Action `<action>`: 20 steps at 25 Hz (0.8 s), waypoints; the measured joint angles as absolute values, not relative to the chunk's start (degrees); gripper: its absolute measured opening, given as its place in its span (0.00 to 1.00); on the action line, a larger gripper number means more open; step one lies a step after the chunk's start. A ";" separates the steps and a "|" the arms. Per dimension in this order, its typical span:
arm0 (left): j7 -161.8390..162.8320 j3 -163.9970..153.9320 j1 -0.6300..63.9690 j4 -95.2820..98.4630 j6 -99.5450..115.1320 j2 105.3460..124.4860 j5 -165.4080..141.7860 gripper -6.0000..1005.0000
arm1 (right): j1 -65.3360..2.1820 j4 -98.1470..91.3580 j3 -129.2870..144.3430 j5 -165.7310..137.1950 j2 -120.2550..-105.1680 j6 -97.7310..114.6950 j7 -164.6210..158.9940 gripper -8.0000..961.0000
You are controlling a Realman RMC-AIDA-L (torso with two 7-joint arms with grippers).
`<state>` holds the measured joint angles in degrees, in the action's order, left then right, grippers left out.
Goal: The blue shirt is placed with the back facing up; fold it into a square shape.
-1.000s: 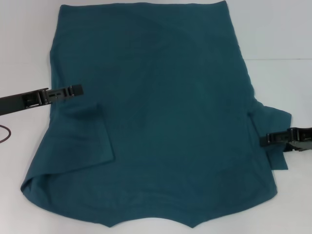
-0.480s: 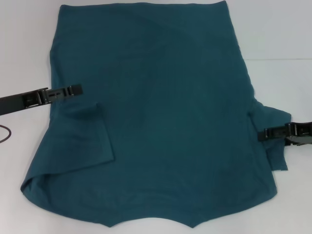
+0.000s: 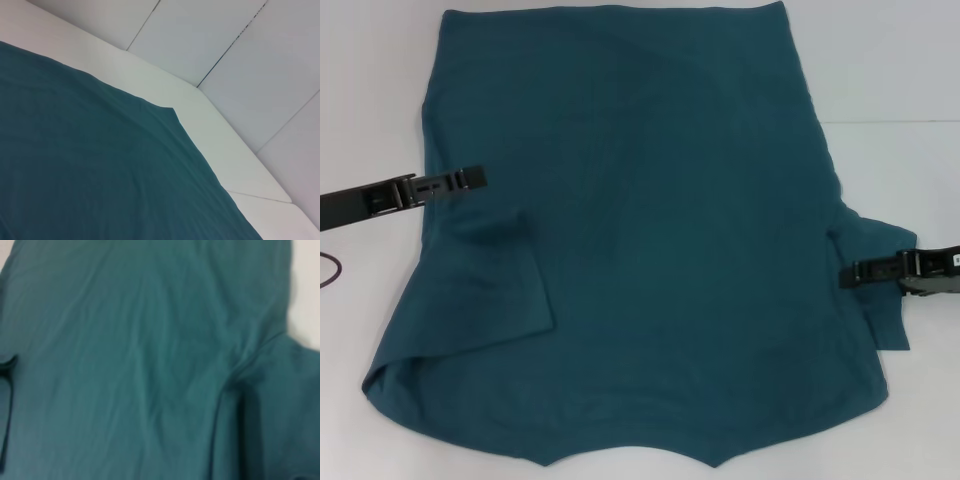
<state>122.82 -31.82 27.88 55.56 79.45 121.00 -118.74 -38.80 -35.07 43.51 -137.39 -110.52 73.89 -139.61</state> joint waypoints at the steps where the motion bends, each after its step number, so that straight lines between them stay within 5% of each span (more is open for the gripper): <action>1: 122.81 -31.82 27.88 55.55 79.41 121.00 -118.73 0.96 | -38.95 -34.96 43.51 -137.36 -110.54 74.31 -139.66 0.97; 10: 122.61 -31.82 27.83 55.54 79.14 120.94 -118.18 0.95 | -38.58 -35.38 43.05 -137.57 -110.13 75.86 -142.80 0.96; 20: 122.60 -31.72 27.60 55.54 79.16 121.01 -118.18 0.96 | -38.18 -35.02 43.19 -137.67 -109.88 75.52 -142.56 0.55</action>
<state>122.60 -31.72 27.60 55.54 79.16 121.01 -118.18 -38.18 -35.02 43.19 -137.67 -109.88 75.52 -142.56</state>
